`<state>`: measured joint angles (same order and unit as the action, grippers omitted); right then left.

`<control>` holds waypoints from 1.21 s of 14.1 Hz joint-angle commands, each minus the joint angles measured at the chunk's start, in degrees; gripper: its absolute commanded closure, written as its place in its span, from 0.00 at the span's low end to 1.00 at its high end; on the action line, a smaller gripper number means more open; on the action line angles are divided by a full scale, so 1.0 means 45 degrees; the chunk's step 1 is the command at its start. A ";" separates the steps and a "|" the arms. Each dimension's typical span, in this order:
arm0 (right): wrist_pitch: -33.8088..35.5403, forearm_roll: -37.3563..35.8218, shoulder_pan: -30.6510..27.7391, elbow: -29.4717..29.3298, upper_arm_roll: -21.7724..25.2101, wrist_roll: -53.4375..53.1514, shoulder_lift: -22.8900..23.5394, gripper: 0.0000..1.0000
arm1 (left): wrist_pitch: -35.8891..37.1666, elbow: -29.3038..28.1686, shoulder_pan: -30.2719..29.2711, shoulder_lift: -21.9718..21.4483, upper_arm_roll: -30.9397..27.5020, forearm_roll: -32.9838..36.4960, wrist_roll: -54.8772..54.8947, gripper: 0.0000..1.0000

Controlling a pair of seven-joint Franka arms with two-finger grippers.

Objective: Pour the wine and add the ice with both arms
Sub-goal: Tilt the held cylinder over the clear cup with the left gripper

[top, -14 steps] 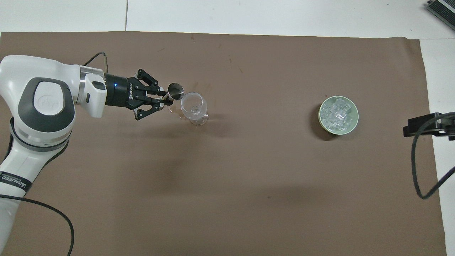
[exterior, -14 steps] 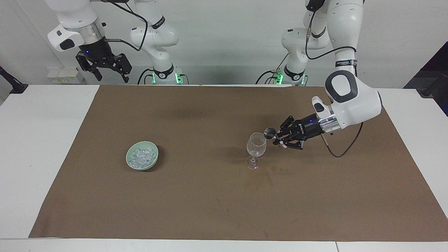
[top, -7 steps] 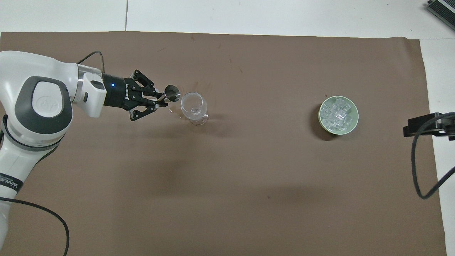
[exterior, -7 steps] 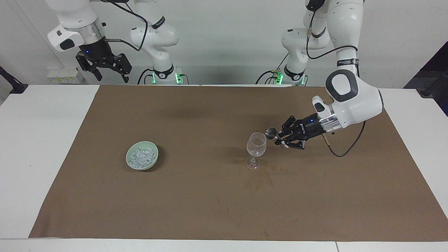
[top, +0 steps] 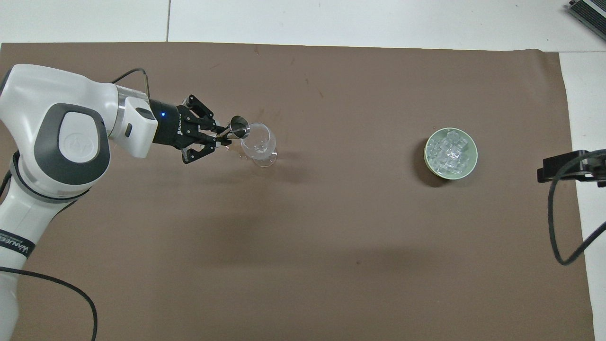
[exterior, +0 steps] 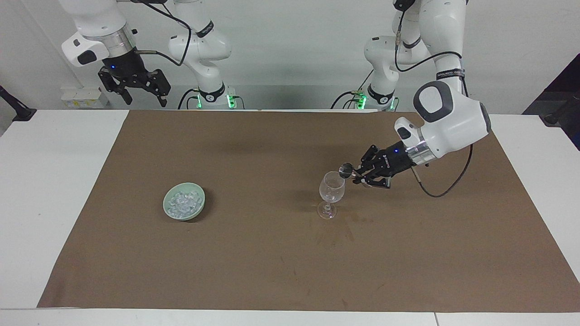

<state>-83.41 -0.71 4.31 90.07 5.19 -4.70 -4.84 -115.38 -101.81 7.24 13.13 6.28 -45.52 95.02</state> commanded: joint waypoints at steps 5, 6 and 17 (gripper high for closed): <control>-0.0001 0.0333 -0.0117 0.0160 0.0019 0.0244 -0.0194 0.00 | -0.0238 0.0202 0.0284 -0.0182 -0.0203 0.1051 -0.1289 1.00; -0.0001 0.0333 -0.0117 0.0160 0.0019 0.0244 -0.0194 0.00 | -0.0219 0.0299 0.0362 -0.0182 -0.0203 0.1129 -0.1408 1.00; -0.0001 0.0333 -0.0117 0.0160 0.0019 0.0244 -0.0194 0.00 | -0.0199 0.0788 0.0752 -0.0143 -0.0184 0.2829 -0.2718 1.00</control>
<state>-83.41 -0.71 4.31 90.07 5.19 -4.70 -4.84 -115.69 -98.79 8.92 12.92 6.36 -34.35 84.60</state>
